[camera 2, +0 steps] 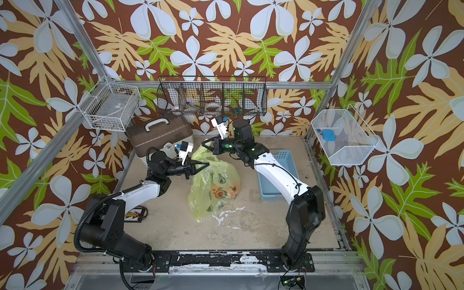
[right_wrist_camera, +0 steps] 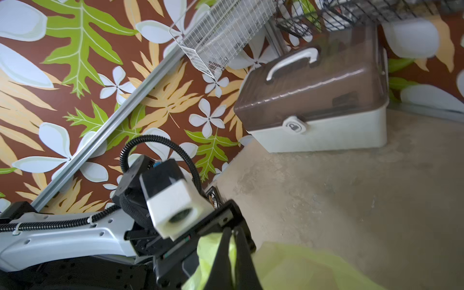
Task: Place the oranges into plastic bags & tie knots
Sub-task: Tie the plastic bag at the center of the board.
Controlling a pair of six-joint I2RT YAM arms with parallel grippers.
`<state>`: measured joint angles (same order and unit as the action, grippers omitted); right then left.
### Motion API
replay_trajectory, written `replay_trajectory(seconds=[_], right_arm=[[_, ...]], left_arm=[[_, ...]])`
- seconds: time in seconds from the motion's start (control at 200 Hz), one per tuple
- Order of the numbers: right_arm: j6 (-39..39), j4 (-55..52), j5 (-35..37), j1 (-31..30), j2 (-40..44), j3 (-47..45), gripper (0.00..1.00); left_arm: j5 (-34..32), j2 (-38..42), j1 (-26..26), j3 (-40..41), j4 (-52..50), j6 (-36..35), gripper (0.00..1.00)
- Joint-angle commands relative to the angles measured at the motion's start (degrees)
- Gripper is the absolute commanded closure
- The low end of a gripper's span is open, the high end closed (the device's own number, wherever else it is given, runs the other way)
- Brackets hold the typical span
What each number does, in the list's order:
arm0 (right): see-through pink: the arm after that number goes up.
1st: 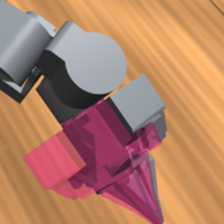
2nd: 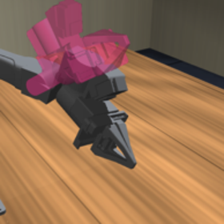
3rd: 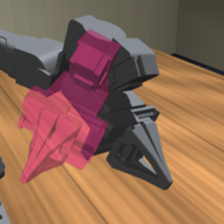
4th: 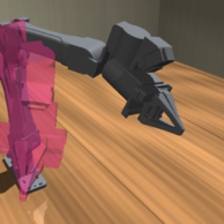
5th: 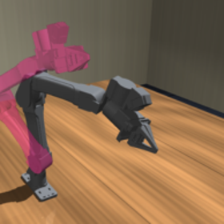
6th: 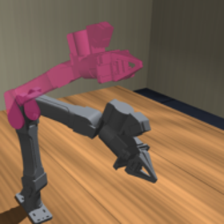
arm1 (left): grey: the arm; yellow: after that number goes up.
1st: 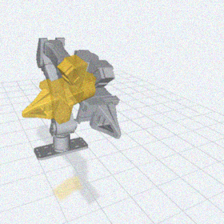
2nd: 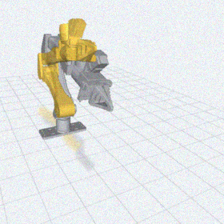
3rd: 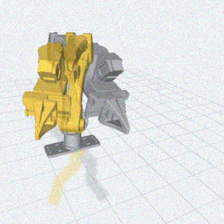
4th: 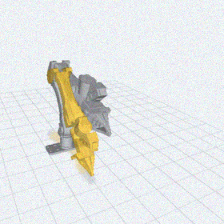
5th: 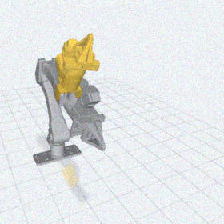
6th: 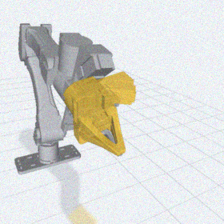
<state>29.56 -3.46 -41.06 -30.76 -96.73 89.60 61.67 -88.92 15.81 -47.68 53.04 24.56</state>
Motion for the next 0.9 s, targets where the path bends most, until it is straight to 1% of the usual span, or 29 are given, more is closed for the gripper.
replay_trajectory(seconds=[0.0, 0.12, 0.21, 0.39, 0.515, 0.586, 0.661, 0.701, 0.736, 0.801, 0.896], right_arm=[[-0.72, 5.32, 8.18, -0.09, 4.82, -6.47, 1.0], [1.21, 9.57, 11.35, -0.54, 8.7, -13.3, 1.0], [1.57, 9.84, 13.2, -2.16, 10.46, -15.72, 1.0], [2.6, 10.12, 23.53, -6.78, 16.16, -22.37, 1.0], [5.76, 11.86, 30.34, -8.98, 20.64, -28.96, 1.0], [8.45, 14.26, 32.76, -9.73, 21.49, -33.0, 1.0], [10.03, 16.81, 33.53, -9.69, 20.45, -35.8, 1.0], [10.6, 17.63, 33.72, -9.75, 19.49, -36.43, 1.0], [10.97, 18.64, 33.41, -9.67, 18.84, -36.89, 1.0], [11.63, 19.56, 33.24, -9.69, 18.17, -37.04, 1.0], [11.64, 19.9, 33.91, -9.75, 17.59, -36.61, 1.0]], left_arm=[[-2.32, 0.9, -0.08, 1.27, 7.25, 4.7, 1.0], [-2.24, 0.95, -0.09, 1.58, 10.46, 7.12, 1.0], [-3.16, 1.21, -0.1, 1.3, 8.89, 5.91, 1.0], [-4.39, 0.96, -0.16, 0.95, 7.62, 5.56, 1.0], [-4.72, 1.2, -0.16, 0.75, 7.58, 5.63, 1.0], [-4.56, 1.21, -0.13, 0.57, 8.19, 6.1, 1.0], [-4.25, 1.21, -0.13, 0.57, 9.08, 6.64, 1.0], [-4.12, 1.2, -0.08, 0.64, 9.19, 6.7, 0.96], [-3.93, 1.17, -0.15, 0.74, 9.23, 6.77, 0.91], [-3.84, 1.34, -0.09, 1.13, 9.28, 6.95, 0.76], [-3.97, 2.11, -0.16, 2.27, 8.98, 6.07, 0.61]])
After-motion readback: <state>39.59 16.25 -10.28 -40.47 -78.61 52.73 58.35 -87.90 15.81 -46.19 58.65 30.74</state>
